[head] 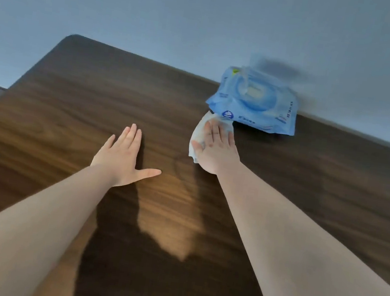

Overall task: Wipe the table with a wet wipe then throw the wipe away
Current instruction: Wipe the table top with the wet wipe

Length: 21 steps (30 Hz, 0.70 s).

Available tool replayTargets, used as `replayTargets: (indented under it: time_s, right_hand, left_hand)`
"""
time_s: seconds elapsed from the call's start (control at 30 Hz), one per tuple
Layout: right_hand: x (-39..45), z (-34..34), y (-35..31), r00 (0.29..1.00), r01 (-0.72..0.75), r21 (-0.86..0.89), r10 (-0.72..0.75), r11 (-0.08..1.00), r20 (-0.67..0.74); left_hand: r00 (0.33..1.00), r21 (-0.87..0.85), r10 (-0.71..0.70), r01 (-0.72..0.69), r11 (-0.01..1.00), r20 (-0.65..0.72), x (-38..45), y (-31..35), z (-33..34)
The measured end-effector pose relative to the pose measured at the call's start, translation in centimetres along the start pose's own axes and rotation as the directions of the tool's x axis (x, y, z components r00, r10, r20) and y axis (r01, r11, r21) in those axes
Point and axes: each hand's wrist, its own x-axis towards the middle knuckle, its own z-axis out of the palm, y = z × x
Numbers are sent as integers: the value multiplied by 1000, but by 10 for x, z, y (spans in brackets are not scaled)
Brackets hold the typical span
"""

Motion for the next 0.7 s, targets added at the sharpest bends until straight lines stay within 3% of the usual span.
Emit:
replayTargets:
  time_s: [0.23, 0.4, 0.7]
  right_hand:
    - [58, 5, -134, 990, 139, -68, -138, 988, 19]
    - [95, 9, -210, 976, 219, -115, -219, 969, 17]
    - [136, 21, -315, 929, 362, -202, -370, 910, -2]
  left_hand:
    - [972, -125, -223, 230, 965, 69, -31, -133, 32]
    - [975, -213, -221, 212, 954, -21, -28, -148, 53]
    - [974, -314, -220, 195, 929, -47, -22, -153, 57]
